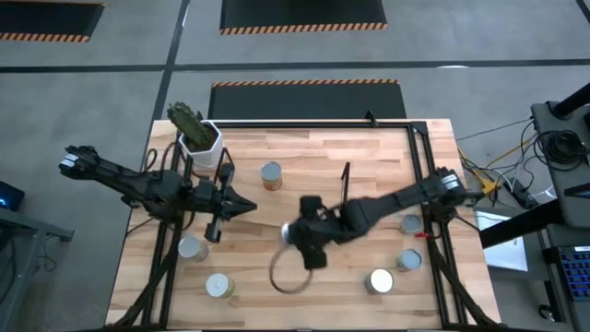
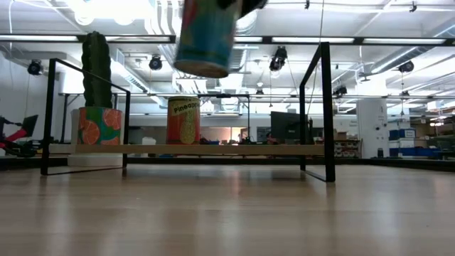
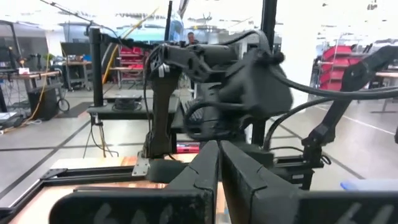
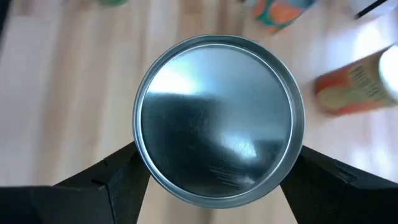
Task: Pick and place cans onto a shelf
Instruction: Put the canned tomatoes on the shelf
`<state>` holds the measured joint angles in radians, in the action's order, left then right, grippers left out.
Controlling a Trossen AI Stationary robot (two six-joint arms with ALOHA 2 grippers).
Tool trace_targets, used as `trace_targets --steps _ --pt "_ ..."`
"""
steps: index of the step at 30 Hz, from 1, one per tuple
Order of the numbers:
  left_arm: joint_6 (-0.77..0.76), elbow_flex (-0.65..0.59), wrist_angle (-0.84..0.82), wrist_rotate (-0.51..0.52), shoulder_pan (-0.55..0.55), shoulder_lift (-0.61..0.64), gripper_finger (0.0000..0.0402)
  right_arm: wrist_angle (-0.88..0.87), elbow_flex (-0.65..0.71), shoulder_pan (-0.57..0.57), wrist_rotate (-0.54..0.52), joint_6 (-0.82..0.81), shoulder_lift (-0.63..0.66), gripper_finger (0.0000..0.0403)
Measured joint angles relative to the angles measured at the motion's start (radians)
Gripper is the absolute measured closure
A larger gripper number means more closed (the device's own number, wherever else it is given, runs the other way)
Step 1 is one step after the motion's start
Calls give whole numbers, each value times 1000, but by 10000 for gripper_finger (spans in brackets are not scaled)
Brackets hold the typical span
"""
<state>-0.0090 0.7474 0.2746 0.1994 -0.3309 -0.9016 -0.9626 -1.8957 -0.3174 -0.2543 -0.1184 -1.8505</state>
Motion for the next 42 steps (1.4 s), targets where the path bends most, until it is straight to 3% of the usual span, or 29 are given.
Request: trace_targets --steps 5,12,35,42 --pt "-2 -43 23 0 0 50 402 -3 -77 108 43 92 -57 108" --pt "-21 -57 6 0 -2 87 402 -21 -80 215 127 122 -104 108" --pt "-30 -57 -3 -1 -2 85 402 42 44 253 113 119 -110 108" --pt "-30 -57 -3 -1 -2 85 402 125 75 264 96 120 -112 75"
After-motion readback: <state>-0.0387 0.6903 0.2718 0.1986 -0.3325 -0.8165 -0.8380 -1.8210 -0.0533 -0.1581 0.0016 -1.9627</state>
